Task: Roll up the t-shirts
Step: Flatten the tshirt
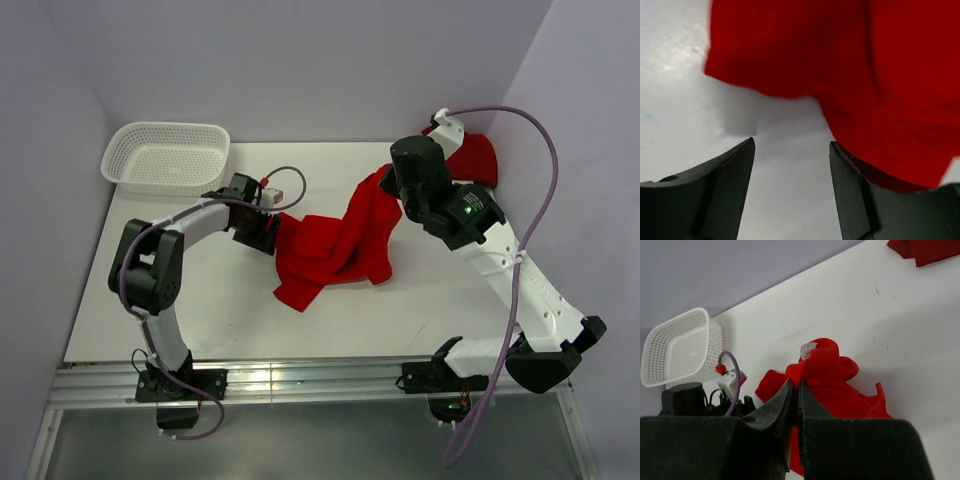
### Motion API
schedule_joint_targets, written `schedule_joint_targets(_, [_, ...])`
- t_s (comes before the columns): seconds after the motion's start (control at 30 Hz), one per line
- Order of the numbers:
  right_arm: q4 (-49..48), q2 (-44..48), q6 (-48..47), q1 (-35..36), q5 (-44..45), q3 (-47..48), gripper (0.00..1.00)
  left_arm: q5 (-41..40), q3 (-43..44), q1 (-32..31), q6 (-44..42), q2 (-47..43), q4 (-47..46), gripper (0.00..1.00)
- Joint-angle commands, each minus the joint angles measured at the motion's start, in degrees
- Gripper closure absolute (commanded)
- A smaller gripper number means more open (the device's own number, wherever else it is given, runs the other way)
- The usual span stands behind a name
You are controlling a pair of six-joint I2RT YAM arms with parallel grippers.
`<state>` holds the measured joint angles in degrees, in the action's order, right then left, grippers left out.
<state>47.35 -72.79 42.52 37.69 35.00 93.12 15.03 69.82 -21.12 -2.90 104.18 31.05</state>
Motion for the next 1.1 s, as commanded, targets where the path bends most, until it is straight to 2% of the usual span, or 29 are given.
schedule_joint_targets(0.0, [-2.09, 3.01, -0.42, -0.69, 0.24, -0.66, 1.00, -5.62, 4.79, 0.12, 5.09, 2.95, -4.41, 0.33])
schedule_joint_targets(0.33, [-2.44, 5.29, -0.16, -1.13, 0.15, -4.17, 1.00, -8.79, 11.91, 0.21, 7.38, 9.99, -5.82, 0.29])
schedule_joint_targets(0.5, [-3.23, 6.08, -0.07, -1.48, -0.29, -6.37, 1.00, -7.74, 14.20, 0.29, 7.64, 13.15, -4.95, 0.32])
schedule_joint_targets(0.6, [-3.41, 6.52, -0.25, -1.83, -0.46, -6.99, 1.00, -6.50, 14.90, 0.38, 7.73, 13.86, -4.07, 0.45])
schedule_joint_targets(0.67, [-3.32, 6.70, -0.33, -2.09, -0.37, -7.16, 1.00, -5.80, 14.99, 0.29, 7.64, 12.98, -3.37, 0.59])
schedule_joint_targets(0.7, [-3.32, 6.70, -0.42, -2.18, -0.46, -7.08, 1.00, -5.80, 14.99, 0.29, 7.64, 12.46, -3.01, 0.70])
schedule_joint_targets(0.77, [-3.32, 6.79, -0.86, -2.54, -0.64, -6.90, 1.00, -5.27, 15.43, 0.38, 7.20, 10.79, -1.27, 0.86])
schedule_joint_targets(0.8, [-3.23, 6.79, -1.12, -2.62, -0.55, -6.55, 1.00, -4.75, 15.95, 0.47, 7.12, 10.17, -0.38, 1.00])
schedule_joint_targets(1.0, [-1.30, 6.35, -4.02, -5.34, -0.46, -1.11, 1.00, -2.99, 24.55, 2.31, 5.01, 2.88, 7.26, 1.00])
schedule_joint_targets(1.07, [-1.30, 6.70, -5.25, -7.53, -1.51, 0.65, 1.00, -2.03, 30.70, 4.41, 4.57, 0.59, 11.48, 1.00])
